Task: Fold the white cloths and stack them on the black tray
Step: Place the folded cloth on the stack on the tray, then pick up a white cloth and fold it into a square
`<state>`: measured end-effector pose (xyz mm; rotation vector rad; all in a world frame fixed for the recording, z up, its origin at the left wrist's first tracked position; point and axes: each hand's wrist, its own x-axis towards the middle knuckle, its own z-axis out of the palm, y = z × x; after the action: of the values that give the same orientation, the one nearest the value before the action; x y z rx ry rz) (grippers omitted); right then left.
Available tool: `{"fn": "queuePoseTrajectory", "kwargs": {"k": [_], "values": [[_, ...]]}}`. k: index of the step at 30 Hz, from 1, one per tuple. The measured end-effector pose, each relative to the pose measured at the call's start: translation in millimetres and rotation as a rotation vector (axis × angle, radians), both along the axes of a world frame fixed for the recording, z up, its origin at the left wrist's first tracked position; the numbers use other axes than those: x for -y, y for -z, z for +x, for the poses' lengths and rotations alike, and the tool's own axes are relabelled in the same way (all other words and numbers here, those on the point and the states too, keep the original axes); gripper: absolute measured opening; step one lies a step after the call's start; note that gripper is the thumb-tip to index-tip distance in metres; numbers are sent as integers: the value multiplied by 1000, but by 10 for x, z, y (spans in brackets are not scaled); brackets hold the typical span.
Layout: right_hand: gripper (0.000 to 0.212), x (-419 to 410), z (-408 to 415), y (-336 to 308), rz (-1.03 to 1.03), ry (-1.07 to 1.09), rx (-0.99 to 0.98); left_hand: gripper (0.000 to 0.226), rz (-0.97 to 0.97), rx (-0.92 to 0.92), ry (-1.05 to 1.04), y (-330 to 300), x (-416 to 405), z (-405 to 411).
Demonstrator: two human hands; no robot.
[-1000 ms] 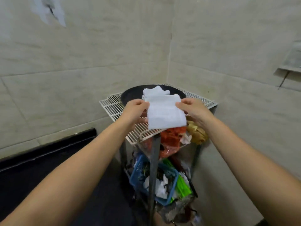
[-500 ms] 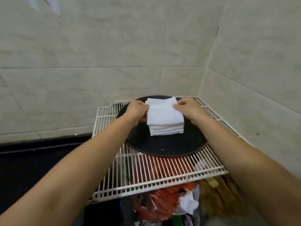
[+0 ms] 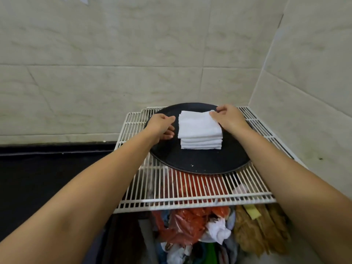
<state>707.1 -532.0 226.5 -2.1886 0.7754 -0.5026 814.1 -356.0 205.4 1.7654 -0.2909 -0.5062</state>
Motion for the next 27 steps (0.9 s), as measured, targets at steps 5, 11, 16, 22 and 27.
{"fn": "queuePoseTrajectory", "kwargs": {"k": [5, 11, 16, 22, 27], "values": [[37, -732, 215, -287, -305, -135, 47, 22, 7, 173, -45, -152, -900, 94], [37, -2637, 684, -118, -526, -439, -7, 15, 272, 488, -180, -221, -2911, -2], [35, -4656, 857, 247, -638, -653, 32, 17, 628, 624, -331, -65, -4930, -236], [37, -6768, 932, 684, -706, -958, 4, 18, 863, 493, -510, 275, -6954, -624], [35, -8063, 1050, 1174, -724, -1183, -95, 16, 878, 269, -681, 832, -8210, -898]]}}
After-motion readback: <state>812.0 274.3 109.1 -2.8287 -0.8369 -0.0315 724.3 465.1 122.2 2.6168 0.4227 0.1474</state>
